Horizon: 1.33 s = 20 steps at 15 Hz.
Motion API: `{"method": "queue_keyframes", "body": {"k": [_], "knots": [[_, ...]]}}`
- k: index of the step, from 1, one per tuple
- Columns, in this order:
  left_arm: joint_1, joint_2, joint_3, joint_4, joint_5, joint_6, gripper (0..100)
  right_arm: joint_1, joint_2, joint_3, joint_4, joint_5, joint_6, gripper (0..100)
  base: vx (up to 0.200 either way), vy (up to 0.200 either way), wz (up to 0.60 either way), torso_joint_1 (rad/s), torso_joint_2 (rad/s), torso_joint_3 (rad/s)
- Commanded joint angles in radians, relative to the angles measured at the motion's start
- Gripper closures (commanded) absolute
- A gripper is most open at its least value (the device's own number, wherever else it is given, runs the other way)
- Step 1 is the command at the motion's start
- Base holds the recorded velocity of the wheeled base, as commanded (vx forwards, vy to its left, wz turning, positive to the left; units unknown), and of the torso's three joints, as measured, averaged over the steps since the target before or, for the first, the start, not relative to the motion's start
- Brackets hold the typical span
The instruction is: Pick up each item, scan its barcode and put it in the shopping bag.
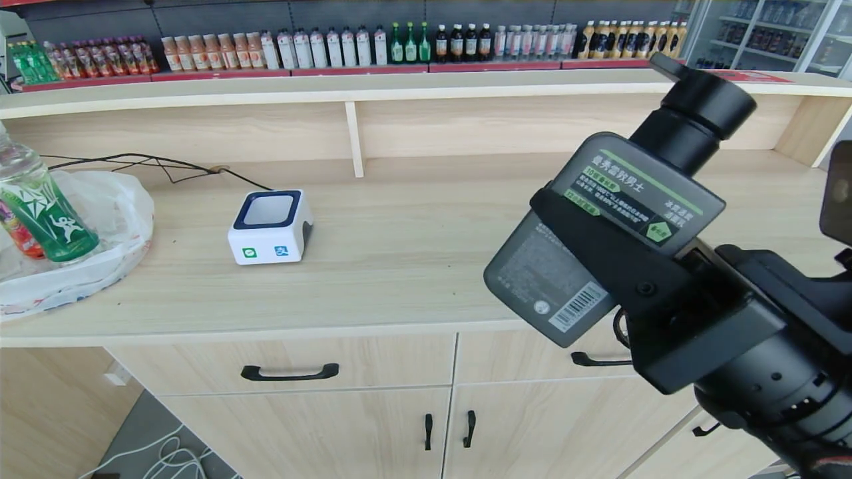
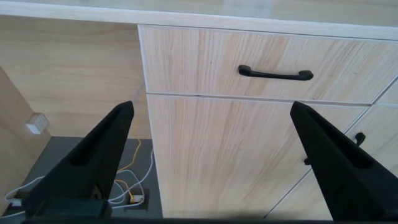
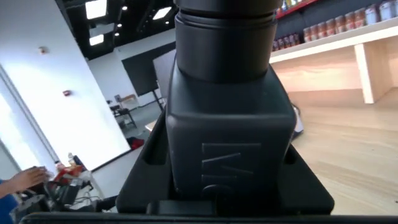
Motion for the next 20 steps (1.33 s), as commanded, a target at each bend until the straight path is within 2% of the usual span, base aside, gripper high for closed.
{"method": "queue_keyframes", "body": {"k": [1,2,5,7,10,20], "knots": [[-0.001,0.0,0.0,0.0,0.0,0.0,0,-0.002,0.033,0.004,0.0,-0.067,-0.071,100,0.0,0.0,0.0,0.0,0.0,0.0],[-0.001,0.0,0.0,0.0,0.0,0.0,0,-0.002,0.036,0.007,0.001,-0.107,-0.126,100,0.0,0.0,0.0,0.0,0.0,0.0],[-0.001,0.001,0.0,0.0,0.0,0.001,0,-0.023,0.038,0.004,0.023,-0.122,-0.275,100,0.0,0.0,0.0,0.0,0.0,0.0],[-0.001,0.001,0.0,0.0,0.0,0.001,0,-0.046,0.031,0.012,0.027,-0.173,-0.341,100,0.0,0.0,0.0,0.0,0.0,0.0],[-0.001,0.001,0.0,0.0,0.0,0.001,0,-0.049,0.028,0.012,0.027,-0.285,-0.379,100,0.0,0.0,0.0,0.0,0.0,0.0],[-0.002,0.0,0.0,0.0,-0.002,0.004,0,-0.113,0.074,0.007,0.026,-0.286,-0.378,100,0.0,0.0,0.0,0.0,0.0,0.0]]}}
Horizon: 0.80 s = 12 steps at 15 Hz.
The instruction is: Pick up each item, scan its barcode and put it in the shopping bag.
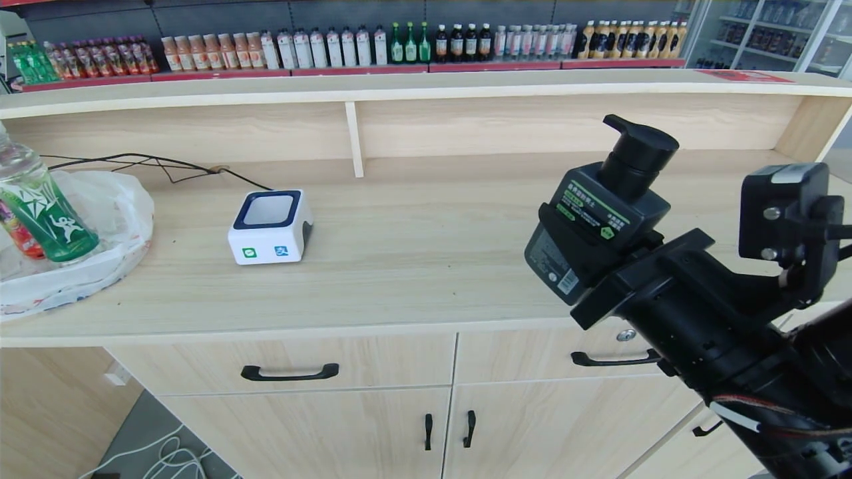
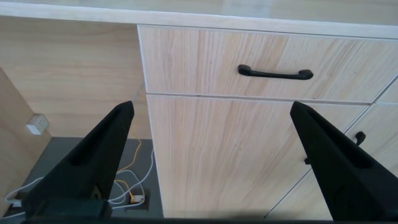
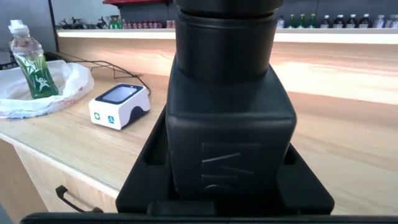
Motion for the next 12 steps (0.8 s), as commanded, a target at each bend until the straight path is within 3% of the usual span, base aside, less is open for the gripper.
{"method": "queue_keyframes", "body": {"k": [1,2,12], "knots": [[0.0,-0.001,0.0,0.0,0.0,0.0,0,-0.008,0.005,0.004,-0.001,0.001,0.005,100,0.0,0.0,0.0,0.0,0.0,0.0],[0.0,0.001,0.0,0.0,0.001,0.0,0,-0.009,0.008,0.002,0.0,0.001,0.016,100,0.0,0.0,0.0,0.0,0.0,0.0],[0.002,0.001,0.0,0.0,0.0,-0.003,0,-0.029,0.044,-0.007,-0.004,0.008,0.04,100,0.0,0.2,0.0,0.0,0.0,0.003]]}}
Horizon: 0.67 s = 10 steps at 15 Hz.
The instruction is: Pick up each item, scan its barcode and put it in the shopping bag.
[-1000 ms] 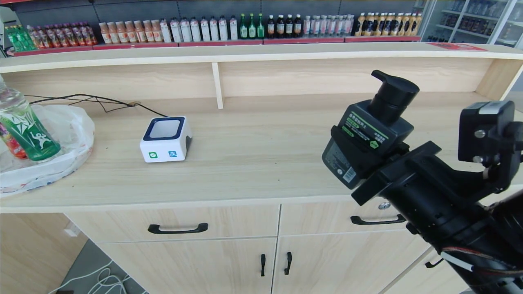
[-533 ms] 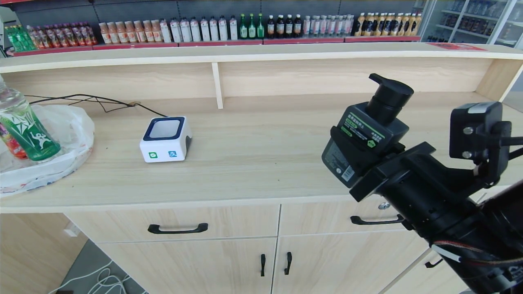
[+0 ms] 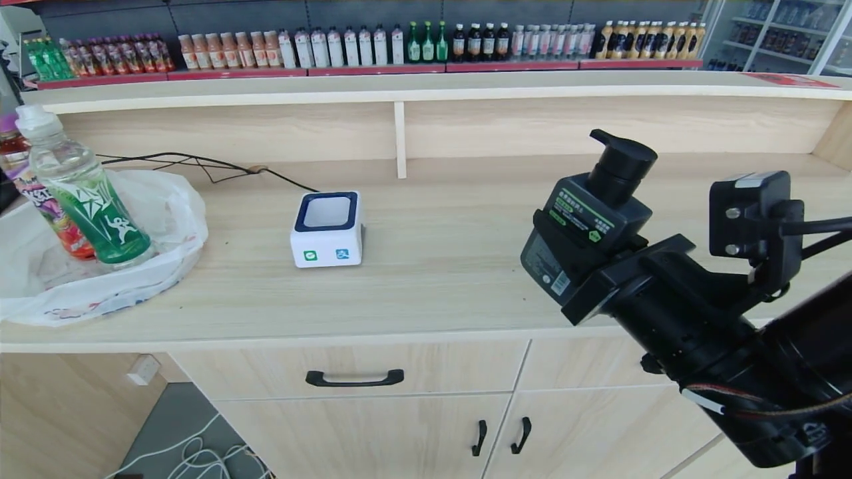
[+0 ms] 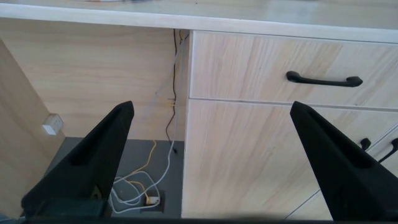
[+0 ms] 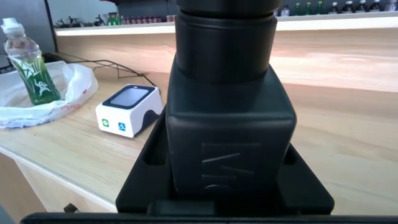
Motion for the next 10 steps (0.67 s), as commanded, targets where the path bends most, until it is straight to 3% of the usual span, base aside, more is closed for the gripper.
{"method": "queue_keyframes", "body": {"k": [1,10], "knots": [[0.0,0.001,0.0,0.0,-0.001,-0.001,0,0.0,0.007,-0.002,-0.002,-0.001,-0.001,100,0.0,0.2,0.0,-0.007,0.0,-0.002],[0.0,0.0,0.0,0.0,-0.001,-0.001,0,0.0,-0.004,-0.085,-0.006,-0.009,-0.036,100,0.0,0.2,0.0,0.0,0.0,0.002]]}}
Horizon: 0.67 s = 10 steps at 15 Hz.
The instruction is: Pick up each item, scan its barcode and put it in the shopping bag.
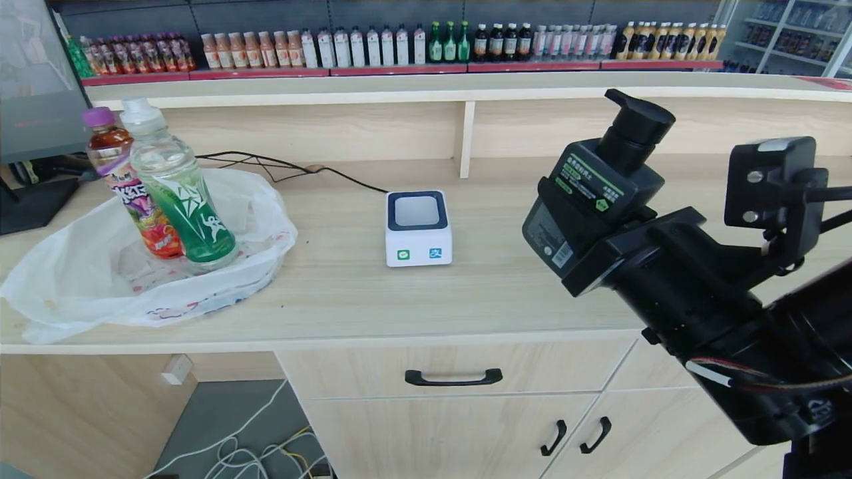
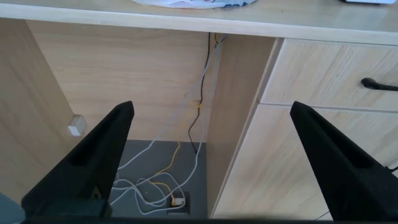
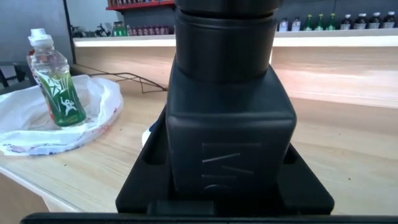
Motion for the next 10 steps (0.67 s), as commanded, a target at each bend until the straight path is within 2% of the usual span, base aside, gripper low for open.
{"method": "queue_keyframes", "body": {"k": [1,10], "knots": [[0.0,0.001,0.0,0.0,0.0,-0.002,0,0.001,-0.007,-0.009,-0.001,-0.001,-0.001,100,0.0,0.2,0.0,0.002,0.01,0.002],[0.0,0.001,0.0,0.0,0.0,-0.002,0,0.002,-0.044,0.001,-0.001,0.006,-0.007,100,0.0,0.2,0.0,0.005,0.0,0.002]]}}
